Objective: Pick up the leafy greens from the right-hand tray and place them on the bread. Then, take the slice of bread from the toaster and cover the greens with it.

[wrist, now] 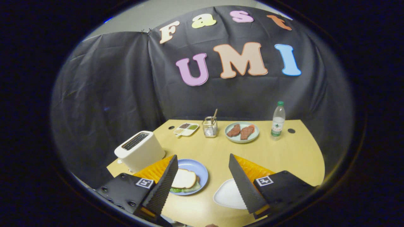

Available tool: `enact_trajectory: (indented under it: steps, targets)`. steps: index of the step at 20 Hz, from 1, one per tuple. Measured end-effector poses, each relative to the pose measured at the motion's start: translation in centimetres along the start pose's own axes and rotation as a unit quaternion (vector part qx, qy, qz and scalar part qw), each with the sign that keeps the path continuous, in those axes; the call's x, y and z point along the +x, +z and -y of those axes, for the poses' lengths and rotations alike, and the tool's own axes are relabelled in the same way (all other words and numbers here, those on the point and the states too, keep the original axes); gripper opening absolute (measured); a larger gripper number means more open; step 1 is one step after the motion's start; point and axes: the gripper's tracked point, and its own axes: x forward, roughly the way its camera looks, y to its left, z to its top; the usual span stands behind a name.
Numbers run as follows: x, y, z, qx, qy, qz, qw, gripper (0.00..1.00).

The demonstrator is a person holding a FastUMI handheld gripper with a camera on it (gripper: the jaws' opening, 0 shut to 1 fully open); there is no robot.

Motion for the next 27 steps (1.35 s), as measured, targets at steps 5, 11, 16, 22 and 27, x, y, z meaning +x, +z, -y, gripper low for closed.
enact_trajectory:
  steps: [5,11,16,22,27]
  targets:
    - [-4.0,3.4,3.2,-0.021,-0.054,0.073,0.996,1.00]
    - [-10.6,7.9,5.8,-0.076,-0.147,0.178,0.970,1.00]
    - [-13.8,8.5,6.5,-0.069,-0.182,0.202,0.960,1.00]
    - [-16.2,8.7,7.5,-0.058,-0.209,0.222,0.951,1.00]
    - [-17.7,9.3,8.0,-0.050,-0.222,0.232,0.946,1.00]
